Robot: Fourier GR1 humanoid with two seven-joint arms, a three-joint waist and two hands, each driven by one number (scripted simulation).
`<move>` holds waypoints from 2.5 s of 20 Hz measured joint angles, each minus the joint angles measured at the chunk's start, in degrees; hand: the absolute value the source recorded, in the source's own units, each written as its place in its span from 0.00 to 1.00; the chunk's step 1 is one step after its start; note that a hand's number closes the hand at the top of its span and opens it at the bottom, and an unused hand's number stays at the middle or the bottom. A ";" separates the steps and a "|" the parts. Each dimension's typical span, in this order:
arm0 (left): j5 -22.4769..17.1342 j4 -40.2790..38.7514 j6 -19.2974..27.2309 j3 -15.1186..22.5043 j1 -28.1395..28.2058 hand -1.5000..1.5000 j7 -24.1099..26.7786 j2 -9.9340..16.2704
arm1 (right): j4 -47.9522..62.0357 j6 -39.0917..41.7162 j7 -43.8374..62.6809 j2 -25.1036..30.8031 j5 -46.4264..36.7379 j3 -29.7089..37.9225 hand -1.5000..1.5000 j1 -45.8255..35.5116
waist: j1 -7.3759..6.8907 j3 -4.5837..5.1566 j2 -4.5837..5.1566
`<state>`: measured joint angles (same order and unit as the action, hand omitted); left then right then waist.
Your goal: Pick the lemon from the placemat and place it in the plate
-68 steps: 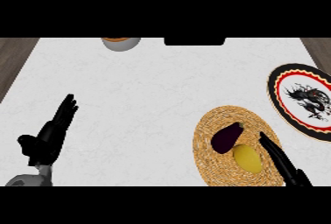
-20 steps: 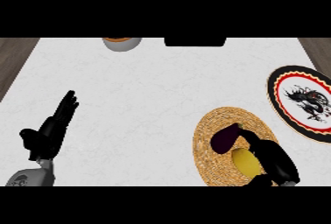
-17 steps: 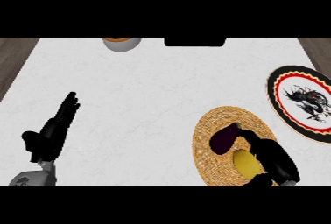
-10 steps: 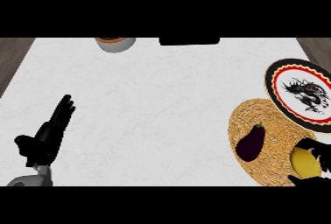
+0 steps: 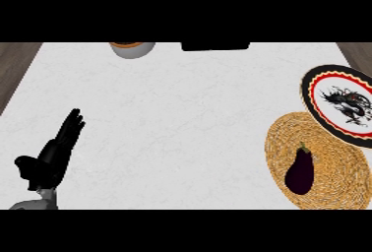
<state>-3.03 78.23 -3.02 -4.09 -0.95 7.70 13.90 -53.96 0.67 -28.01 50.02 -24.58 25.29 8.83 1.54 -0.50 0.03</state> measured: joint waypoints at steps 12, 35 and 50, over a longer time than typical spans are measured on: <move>1.18 -1.49 -0.11 0.66 -2.44 0.50 -0.37 -0.70 | 24.20 -0.87 -24.61 11.58 6.21 12.31 1.00 -9.18 | -1.80 0.27 0.08; 3.05 -3.52 -0.65 -0.30 -4.16 0.50 0.07 -1.99 | 24.66 1.61 -12.56 4.10 -0.49 -2.26 1.00 -35.98 | -2.34 0.49 0.13; 3.49 -2.13 -1.35 -0.39 -4.08 0.50 -0.97 -2.43 | 33.80 -7.00 -0.34 -7.90 -2.23 -3.86 0.00 -49.17 | -2.87 0.42 0.37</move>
<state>0.45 76.10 -4.37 -4.48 -5.02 6.73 11.47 -20.16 -6.33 -28.35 42.12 -26.81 21.43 -40.35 -1.34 -0.08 0.41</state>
